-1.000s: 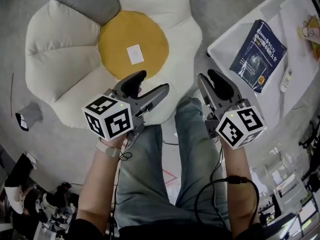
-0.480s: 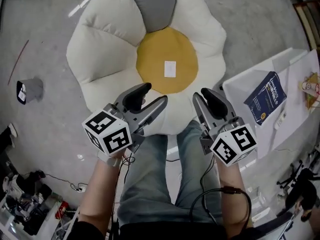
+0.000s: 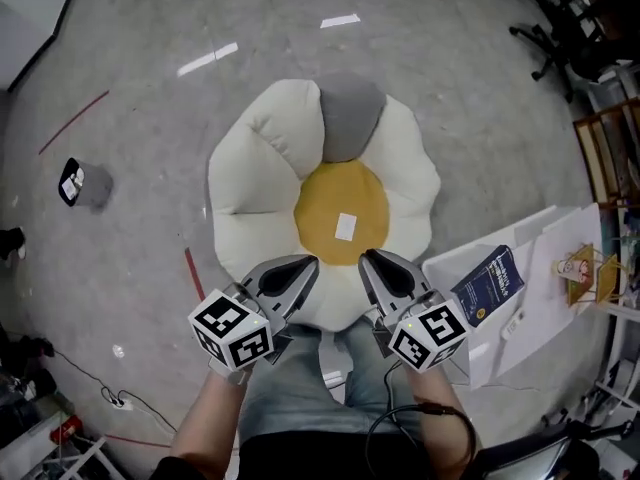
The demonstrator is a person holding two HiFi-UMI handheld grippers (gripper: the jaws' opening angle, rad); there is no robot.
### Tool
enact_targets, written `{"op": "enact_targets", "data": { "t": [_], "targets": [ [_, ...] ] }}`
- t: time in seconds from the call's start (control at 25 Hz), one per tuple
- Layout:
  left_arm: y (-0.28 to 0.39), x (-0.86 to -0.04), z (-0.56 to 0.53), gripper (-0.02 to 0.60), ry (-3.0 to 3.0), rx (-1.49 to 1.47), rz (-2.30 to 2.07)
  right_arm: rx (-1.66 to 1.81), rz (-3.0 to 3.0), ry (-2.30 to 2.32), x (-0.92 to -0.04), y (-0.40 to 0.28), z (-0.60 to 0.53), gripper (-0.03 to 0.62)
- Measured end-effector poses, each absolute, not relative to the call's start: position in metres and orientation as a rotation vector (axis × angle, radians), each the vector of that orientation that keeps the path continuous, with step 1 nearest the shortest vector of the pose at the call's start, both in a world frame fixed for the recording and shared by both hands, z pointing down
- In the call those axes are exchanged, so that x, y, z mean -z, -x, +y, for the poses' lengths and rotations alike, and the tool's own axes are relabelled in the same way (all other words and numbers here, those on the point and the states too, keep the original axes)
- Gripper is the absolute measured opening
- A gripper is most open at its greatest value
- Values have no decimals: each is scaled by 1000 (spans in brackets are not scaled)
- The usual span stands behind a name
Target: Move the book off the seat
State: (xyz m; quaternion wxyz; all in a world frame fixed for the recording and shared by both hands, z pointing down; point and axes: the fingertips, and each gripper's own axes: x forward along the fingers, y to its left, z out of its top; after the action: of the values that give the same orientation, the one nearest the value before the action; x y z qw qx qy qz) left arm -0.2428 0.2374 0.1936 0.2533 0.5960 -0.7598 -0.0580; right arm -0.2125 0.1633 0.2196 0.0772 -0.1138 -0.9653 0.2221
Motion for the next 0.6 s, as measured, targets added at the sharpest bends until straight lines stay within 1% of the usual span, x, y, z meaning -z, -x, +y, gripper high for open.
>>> {"op": "enact_targets", "data": {
  "t": [0.32, 0.6],
  "targets": [
    [240, -80, 246, 5, -1611, 147, -2258, -551, -2979, 499, -105, 206, 185, 46],
    [196, 2, 270, 5, -1618, 115, -2316, -517, -3012, 583, -26, 173, 209, 46]
  ]
}}
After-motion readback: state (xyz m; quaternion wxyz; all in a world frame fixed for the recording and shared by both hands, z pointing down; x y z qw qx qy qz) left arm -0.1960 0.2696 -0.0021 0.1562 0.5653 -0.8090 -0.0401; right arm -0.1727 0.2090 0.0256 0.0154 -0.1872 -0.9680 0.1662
